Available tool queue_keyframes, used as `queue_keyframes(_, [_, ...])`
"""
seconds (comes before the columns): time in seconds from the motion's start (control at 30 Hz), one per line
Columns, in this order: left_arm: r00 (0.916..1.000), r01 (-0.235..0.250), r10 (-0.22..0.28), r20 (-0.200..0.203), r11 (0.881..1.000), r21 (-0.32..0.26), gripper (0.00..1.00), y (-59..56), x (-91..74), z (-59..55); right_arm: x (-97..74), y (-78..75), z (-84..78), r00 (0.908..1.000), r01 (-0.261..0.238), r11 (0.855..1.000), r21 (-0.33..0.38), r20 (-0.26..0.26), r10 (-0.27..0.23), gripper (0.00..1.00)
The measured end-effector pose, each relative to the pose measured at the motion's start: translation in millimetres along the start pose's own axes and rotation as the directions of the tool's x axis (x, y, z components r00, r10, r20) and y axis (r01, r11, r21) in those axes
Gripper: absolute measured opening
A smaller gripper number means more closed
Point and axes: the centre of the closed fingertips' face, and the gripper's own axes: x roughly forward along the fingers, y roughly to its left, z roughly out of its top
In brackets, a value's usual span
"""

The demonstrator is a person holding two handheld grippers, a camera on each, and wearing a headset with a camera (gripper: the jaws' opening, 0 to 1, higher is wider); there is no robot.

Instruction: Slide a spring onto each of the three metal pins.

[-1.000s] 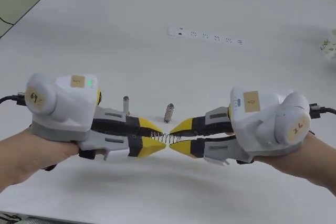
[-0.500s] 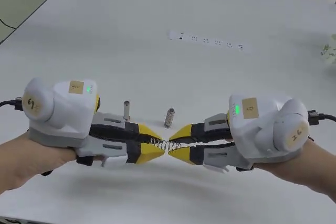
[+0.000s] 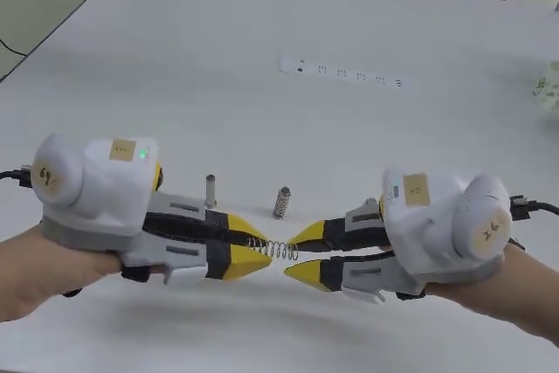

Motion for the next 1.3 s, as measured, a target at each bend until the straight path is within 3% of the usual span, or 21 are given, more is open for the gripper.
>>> queue_keyframes(0.17, [0.9999,0.012,-0.012,-0.010,1.000,-0.004,0.02,-2.6,2.3,-2.8,-1.0,-1.3,7.5,0.9993,0.005,1.000,0.023,0.038,-0.006,0.12])
queue_keyframes(0.33, [0.9998,0.015,-0.015,-0.013,1.000,-0.007,0.02,-4.3,2.3,-3.6,0.5,1.5,6.9,0.9996,-0.016,1.000,0.010,0.026,0.015,0.08])
queue_keyframes(0.43, [0.9997,0.019,-0.020,-0.013,1.000,-0.022,0.03,-4.8,0.5,-5.0,-0.9,2.3,9.0,0.9991,-0.022,0.999,0.048,0.037,0.020,0.08])
queue_keyframes(0.7, [0.9990,0.015,-0.015,-0.042,1.000,-0.006,0.03,-5.1,2.9,-12.4,-7.4,2.9,17.8,0.9992,-0.036,0.999,0.002,0.015,0.036,0.08])
queue_keyframes(1.3, [0.9971,-0.001,0.003,-0.076,1.000,0.020,0.03,-1.5,5.8,-18.0,-4.0,5.4,51.0,0.9959,-0.055,0.997,-0.053,0.069,0.059,0.08])
